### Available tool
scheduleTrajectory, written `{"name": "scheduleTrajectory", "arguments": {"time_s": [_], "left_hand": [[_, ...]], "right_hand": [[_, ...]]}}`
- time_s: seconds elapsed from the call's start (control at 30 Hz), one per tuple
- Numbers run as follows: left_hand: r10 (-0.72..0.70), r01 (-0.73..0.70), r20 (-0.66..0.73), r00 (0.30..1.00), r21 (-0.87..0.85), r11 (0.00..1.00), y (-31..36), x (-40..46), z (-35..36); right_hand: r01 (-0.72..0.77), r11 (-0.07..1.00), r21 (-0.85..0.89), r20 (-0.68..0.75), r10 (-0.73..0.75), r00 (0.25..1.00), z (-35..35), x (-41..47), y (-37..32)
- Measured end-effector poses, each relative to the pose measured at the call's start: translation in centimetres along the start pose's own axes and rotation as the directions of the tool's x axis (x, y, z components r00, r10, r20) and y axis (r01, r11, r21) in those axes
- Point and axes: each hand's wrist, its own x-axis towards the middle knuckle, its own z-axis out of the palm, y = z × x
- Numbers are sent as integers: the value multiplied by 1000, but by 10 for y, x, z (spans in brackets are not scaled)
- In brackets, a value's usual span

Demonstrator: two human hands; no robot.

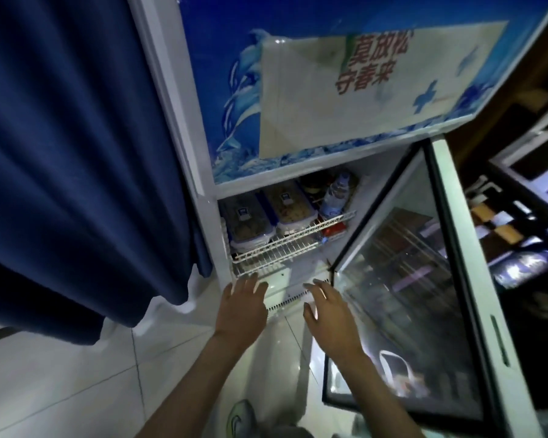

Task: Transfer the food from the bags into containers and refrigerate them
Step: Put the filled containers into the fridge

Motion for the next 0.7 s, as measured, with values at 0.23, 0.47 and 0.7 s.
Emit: {"name": "scheduleTrajectory", "arguments": {"time_s": [0.23, 0.47, 0.7], "left_hand": [[57, -53, -94, 994, 49, 997, 56, -74, 16], [41, -40, -81, 996, 7, 999, 137, -159, 32], [142, -153, -86, 986, -139, 979, 227, -218, 28]], "right_hand": [[-31, 998, 47, 76, 27, 997, 9, -136, 26], [-77, 993, 85, 130, 66, 989, -14, -255, 85], [-398, 897, 193, -54, 415, 908, -68, -294, 130]]}}
